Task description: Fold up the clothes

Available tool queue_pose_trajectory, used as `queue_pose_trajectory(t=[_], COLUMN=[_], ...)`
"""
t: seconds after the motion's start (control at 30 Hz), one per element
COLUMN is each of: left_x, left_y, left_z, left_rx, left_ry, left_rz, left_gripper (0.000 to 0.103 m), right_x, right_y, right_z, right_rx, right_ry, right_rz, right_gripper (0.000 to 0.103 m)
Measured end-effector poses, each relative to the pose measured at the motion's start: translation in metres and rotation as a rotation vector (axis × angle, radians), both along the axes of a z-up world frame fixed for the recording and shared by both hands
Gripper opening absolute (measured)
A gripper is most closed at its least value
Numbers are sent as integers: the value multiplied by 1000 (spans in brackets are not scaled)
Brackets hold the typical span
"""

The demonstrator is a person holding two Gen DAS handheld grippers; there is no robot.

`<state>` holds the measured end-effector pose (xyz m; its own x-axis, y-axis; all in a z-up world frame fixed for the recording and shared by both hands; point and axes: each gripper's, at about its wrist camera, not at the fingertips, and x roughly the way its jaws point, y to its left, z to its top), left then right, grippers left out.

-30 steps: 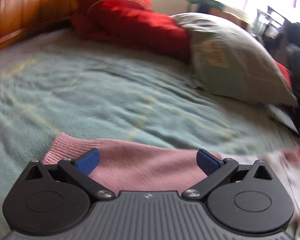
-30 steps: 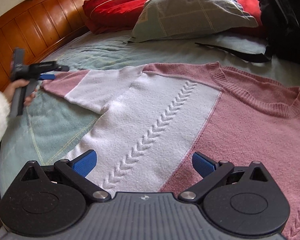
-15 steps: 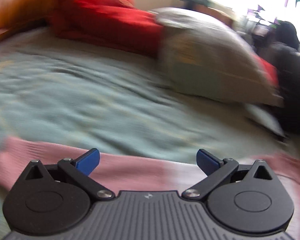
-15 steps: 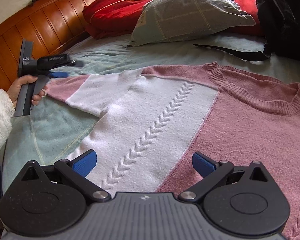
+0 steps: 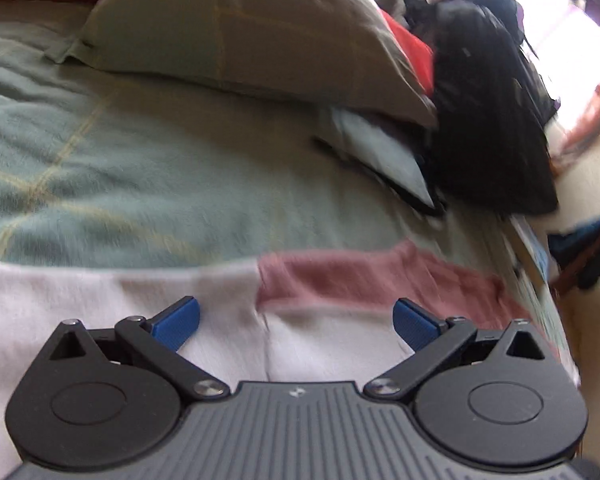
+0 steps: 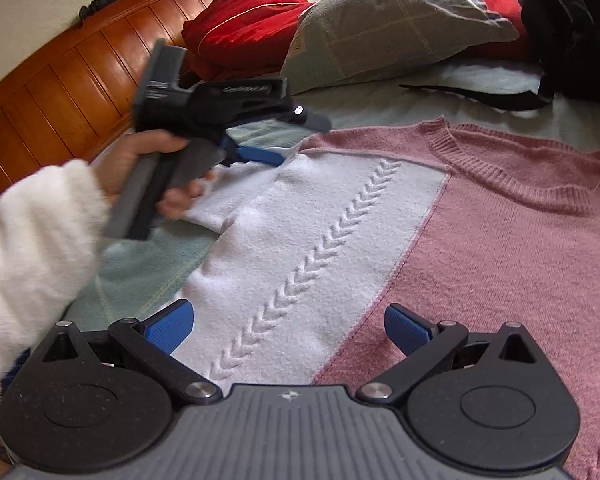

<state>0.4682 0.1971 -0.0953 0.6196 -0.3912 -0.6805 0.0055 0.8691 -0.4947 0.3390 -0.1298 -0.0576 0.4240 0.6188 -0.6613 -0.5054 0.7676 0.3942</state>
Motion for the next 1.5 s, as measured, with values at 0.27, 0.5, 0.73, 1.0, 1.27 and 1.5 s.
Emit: queue_pose_trajectory(t=[0.27, 0.5, 0.73, 1.0, 1.27, 1.5], left_x=[2, 13, 26, 29, 23, -49], left_y=[-24, -51, -73, -113, -103, -88], left_z=[22, 4, 21, 7, 34, 86], left_rx=[-33, -1, -7, -7, 45, 93], left_ry=[-44, 1, -49, 16, 3, 8], left_rz=[-7, -84, -48, -180, -98, -129], left_gripper=[102, 102, 102, 102, 102, 102], right_x=[10, 8, 8, 8, 9, 12], right_y=[-28, -28, -34, -40, -52, -58], right_z=[-1, 1, -1, -2, -5, -8], right_rx=[77, 90, 95, 121, 144, 180], right_ry=[39, 38, 41, 55, 65, 84], right_rz=[-77, -82, -99, -107, -127, -148], right_gripper=[103, 103, 103, 103, 103, 103])
